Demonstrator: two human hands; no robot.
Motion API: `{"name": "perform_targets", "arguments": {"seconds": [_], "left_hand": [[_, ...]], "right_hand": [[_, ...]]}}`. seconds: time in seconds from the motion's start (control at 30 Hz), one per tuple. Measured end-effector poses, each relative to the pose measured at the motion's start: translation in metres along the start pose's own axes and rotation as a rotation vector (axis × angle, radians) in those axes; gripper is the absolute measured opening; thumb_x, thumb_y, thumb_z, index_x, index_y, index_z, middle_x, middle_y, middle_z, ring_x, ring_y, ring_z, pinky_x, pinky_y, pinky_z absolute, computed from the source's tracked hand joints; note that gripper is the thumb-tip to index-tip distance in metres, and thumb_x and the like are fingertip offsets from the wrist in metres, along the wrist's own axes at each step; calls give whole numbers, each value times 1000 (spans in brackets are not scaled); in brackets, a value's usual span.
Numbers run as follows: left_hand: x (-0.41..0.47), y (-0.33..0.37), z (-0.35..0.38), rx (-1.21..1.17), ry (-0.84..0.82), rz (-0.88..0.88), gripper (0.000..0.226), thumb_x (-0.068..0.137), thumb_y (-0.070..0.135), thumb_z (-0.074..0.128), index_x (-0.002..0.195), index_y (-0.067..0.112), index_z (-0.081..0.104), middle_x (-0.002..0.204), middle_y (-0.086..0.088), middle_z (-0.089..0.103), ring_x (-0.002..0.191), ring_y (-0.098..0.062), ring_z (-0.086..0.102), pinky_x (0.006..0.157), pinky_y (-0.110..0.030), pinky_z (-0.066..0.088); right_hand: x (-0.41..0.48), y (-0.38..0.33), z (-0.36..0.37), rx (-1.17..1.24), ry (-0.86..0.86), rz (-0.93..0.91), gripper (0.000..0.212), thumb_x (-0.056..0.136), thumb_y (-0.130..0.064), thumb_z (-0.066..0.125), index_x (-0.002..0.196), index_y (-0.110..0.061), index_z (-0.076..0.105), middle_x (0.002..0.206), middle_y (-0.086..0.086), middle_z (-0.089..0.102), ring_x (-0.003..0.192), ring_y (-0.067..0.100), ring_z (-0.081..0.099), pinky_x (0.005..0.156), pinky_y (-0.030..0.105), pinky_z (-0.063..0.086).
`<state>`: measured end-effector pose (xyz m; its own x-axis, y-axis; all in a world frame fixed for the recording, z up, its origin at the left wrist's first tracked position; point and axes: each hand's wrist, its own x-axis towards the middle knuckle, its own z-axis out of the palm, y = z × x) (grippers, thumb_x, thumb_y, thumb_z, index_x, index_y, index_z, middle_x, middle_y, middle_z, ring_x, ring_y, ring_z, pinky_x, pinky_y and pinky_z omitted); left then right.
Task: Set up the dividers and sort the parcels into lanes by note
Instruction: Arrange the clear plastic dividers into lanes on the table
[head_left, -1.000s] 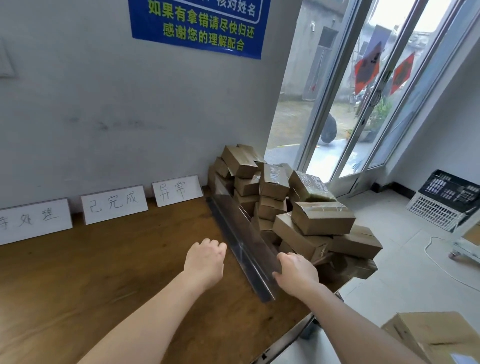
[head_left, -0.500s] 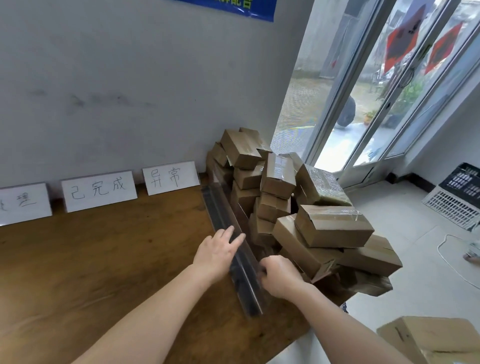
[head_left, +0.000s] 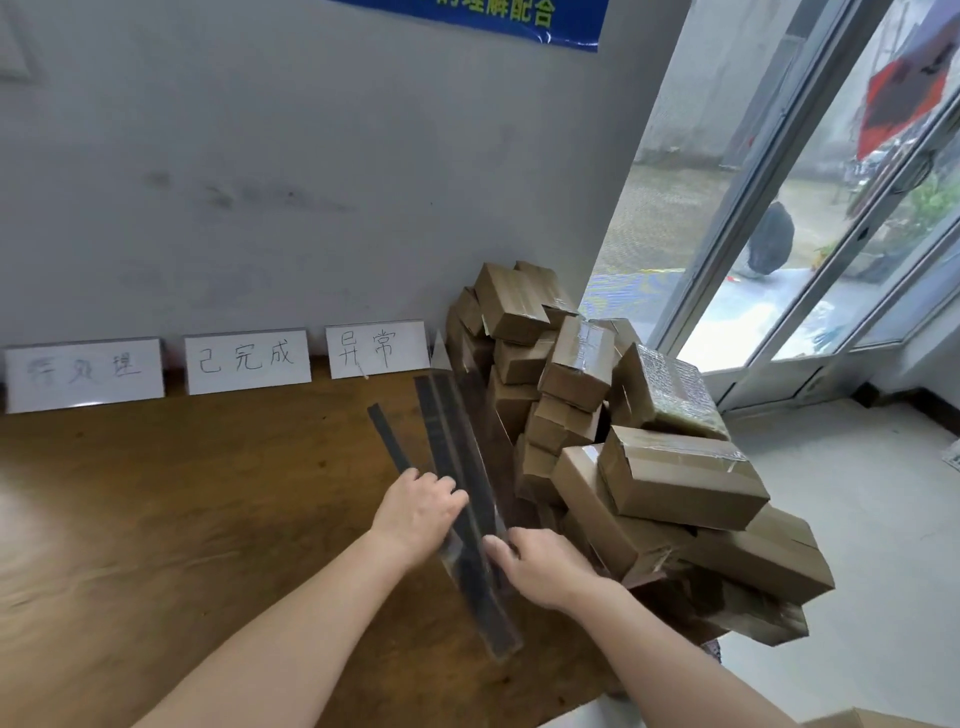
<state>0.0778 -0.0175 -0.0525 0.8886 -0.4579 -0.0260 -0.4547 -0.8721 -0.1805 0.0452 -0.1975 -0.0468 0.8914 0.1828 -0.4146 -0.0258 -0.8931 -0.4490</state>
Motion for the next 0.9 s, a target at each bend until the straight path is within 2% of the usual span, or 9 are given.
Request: {"name": "perform_targets", "arguments": {"seconds": [0.1,0.17,0.27,0.37,0.47,0.57,0.67,0.8,0.9], "left_hand": [[-9,-11,1,40,-33,-11,26,98,22,55,121,16,64,121,-7,62,113,-24,58,102,-41,41],[-17,-19,3,56,-63,-43,26,99,27,53,117,16,68,117,-6,62,110,-24,57,99,-41,40],[-30,-34,7,58,-125,-132,27,99,30,52,114,17,71,115,-4,62,108,-25,56,96,-40,39],[-46,-54,13,11,-159,-281,25,98,33,53,112,22,71,114,-2,63,107,-23,58,94,-38,39],[-62,-69,16,-73,-147,-439,25,100,33,51,108,21,71,108,-1,65,102,-22,60,92,-36,42],[-75,-78,20,-174,-138,-582,22,100,29,51,101,18,70,98,-2,64,92,-22,61,77,-34,48],[-88,-88,30,-329,-129,-681,19,101,29,47,102,17,62,99,-1,64,94,-23,62,73,-35,49],[-112,-103,42,-372,-218,-734,26,98,28,49,122,18,52,120,-2,64,109,-26,61,79,-33,50],[-130,-113,48,-394,-299,-791,19,92,21,53,111,21,58,118,0,64,107,-24,62,76,-32,51]], "right_hand": [[5,8,-2,-14,22,-2,14,99,-37,51,101,-27,60,96,-7,64,85,10,62,70,24,52],[6,8,-1,-39,56,-10,5,99,-28,54,96,-27,58,93,-8,62,83,11,59,68,22,50],[5,2,2,-49,88,-16,11,98,-25,52,87,-29,53,86,-9,60,78,12,58,65,24,49],[6,0,3,-64,95,-13,8,96,-29,54,88,-28,54,88,-8,62,81,12,61,71,28,55],[8,-4,5,-82,50,-15,14,93,-31,57,81,-30,52,84,-12,59,75,6,58,61,21,48],[12,-12,11,-108,1,-22,17,90,-34,60,76,-32,51,81,-12,59,72,4,57,55,19,42],[18,-21,18,-125,21,-19,15,93,-40,55,84,-28,56,83,-11,61,74,5,58,57,20,43],[26,-31,27,-119,83,-23,18,98,-31,52,113,-23,60,101,-6,66,86,10,63,75,25,54],[28,-38,33,-124,93,-43,30,98,-24,52,127,-20,53,112,-3,65,91,12,64,74,22,53]]}}
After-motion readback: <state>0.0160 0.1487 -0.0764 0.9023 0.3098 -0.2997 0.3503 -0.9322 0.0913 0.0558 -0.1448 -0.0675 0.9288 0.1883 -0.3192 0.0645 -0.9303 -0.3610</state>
